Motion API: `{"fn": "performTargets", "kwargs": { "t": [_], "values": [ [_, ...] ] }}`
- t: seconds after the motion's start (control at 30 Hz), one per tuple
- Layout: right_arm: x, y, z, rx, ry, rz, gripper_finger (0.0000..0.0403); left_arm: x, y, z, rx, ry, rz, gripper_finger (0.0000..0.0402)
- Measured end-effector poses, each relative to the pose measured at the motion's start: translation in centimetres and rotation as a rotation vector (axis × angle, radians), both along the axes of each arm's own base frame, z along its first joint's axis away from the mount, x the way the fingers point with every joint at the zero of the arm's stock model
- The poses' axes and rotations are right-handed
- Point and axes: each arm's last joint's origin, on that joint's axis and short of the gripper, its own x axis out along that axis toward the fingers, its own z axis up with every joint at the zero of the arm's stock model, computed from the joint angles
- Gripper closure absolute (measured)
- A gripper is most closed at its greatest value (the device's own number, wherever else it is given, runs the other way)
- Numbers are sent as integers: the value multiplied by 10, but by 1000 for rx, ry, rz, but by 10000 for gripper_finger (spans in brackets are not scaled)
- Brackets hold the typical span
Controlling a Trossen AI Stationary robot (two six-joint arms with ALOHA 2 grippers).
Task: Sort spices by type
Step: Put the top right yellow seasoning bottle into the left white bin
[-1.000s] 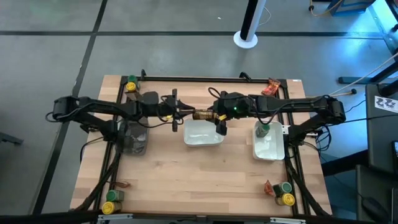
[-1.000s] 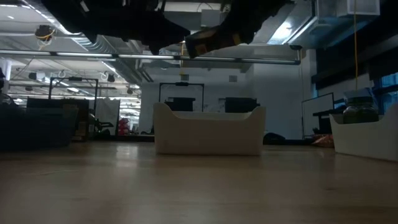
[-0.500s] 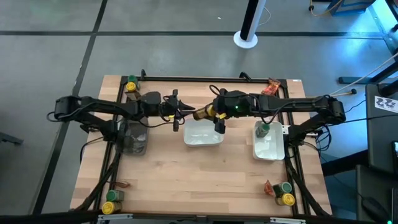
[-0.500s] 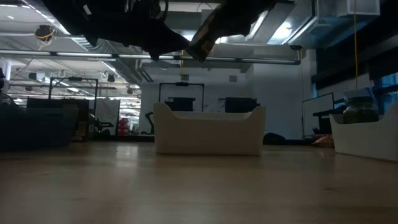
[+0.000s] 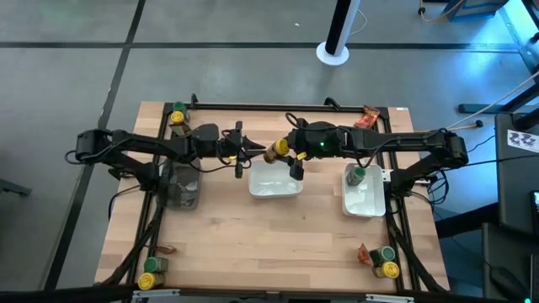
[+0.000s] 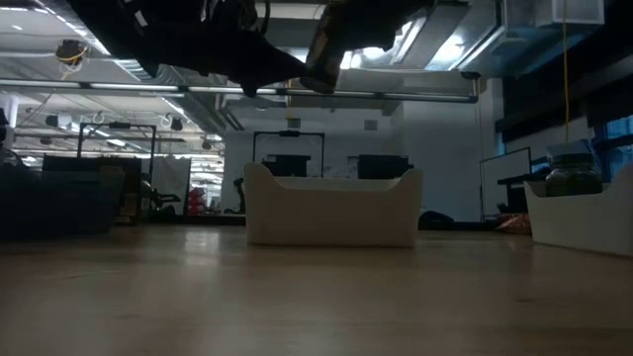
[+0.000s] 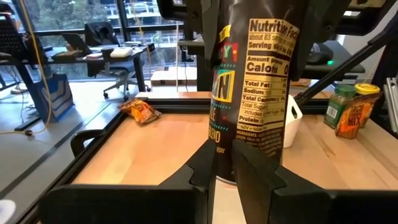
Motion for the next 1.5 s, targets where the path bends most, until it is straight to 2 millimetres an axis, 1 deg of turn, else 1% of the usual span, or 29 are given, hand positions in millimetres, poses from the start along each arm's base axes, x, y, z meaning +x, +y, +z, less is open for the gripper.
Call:
{"fn": "performTargets", "kwargs": {
  "t": [0.33, 0.47, 0.67, 0.87, 1.0, 1.2, 1.3, 1.4, 1.5],
  "values": [
    [-2, 0, -3, 0, 36, -5, 171, 0, -1, 0, 13, 3, -10, 357],
    [-4, 0, -6, 6, 74, -6, 171, -4, 0, 0, 45, 37, 40, 357],
    [-5, 0, -13, 15, 101, -9, 171, -19, -1, 10, 81, 82, 88, 357],
    [-6, 0, -30, 35, 123, -19, 171, -41, -3, 22, 96, 141, 160, 357],
    [2, 0, -46, 39, 145, -19, 171, -54, -3, 26, 101, 181, 252, 357],
    [23, -1, -73, 56, 187, 2, 171, -64, -5, 21, 87, 283, 274, 357],
    [31, -1, -83, 62, 186, 10, 171, -67, -5, 15, 49, 341, 280, 357],
    [38, -1, -94, 67, 195, 17, 171, -70, -7, 2, 10, 411, 282, 357],
    [44, -1, -103, 67, 199, 17, 171, -74, -10, -18, -32, 474, 285, 357]
  ]
}}
